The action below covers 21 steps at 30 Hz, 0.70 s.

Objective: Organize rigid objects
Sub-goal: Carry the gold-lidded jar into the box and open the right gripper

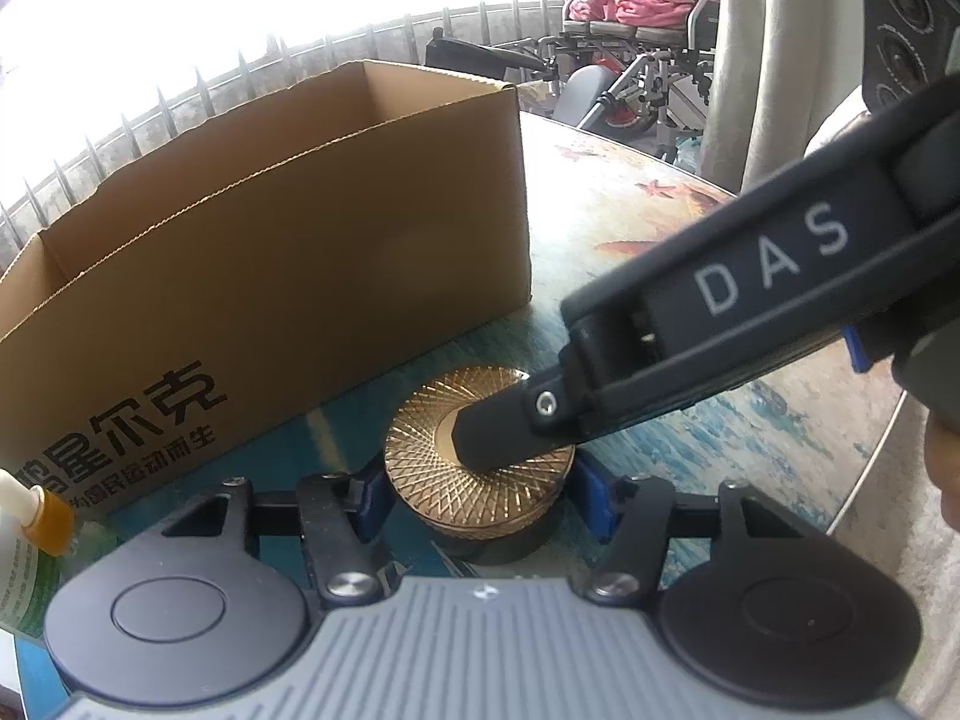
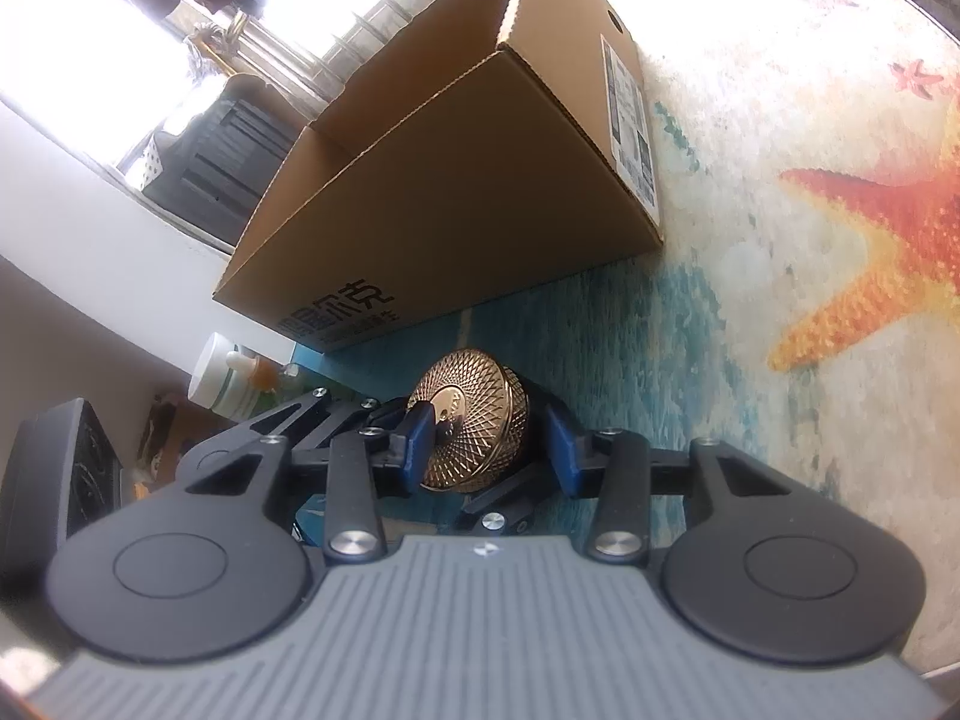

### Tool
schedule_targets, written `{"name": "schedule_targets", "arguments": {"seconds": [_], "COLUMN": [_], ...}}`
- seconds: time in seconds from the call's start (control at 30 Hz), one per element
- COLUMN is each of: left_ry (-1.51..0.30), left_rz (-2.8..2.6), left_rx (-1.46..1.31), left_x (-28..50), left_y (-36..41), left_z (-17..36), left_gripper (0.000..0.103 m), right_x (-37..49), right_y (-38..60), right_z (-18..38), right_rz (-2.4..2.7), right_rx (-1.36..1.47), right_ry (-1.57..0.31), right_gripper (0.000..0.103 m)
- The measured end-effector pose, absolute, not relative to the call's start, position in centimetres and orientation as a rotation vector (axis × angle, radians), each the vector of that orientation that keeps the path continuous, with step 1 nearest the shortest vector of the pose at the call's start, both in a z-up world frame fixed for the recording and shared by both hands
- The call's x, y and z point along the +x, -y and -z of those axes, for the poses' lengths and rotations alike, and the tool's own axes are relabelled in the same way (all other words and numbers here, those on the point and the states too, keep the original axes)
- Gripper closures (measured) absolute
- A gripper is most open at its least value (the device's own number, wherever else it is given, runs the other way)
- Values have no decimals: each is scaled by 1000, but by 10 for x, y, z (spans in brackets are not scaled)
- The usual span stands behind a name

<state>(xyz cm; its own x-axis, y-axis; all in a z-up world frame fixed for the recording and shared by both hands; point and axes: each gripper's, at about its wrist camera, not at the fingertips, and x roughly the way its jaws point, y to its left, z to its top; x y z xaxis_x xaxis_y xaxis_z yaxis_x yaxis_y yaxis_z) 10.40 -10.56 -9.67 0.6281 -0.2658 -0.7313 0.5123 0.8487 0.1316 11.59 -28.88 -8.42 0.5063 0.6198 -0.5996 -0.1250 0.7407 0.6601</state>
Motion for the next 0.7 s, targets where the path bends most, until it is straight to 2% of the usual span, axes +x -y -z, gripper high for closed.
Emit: {"name": "schedule_targets", "arguments": {"seconds": [0.43, 0.7], "left_ry": [-731, -645], "left_rz": [445, 410], "left_rx": [323, 310], "left_x": [92, 76], "left_y": [106, 102], "left_z": [74, 37], "left_gripper": [46, 46], "right_x": [98, 87], "right_y": [284, 279], "right_z": [61, 18], "right_rz": [-472, -505], "right_rx": [542, 494], "right_ry": [-888, -807], "right_gripper": [63, 63]}}
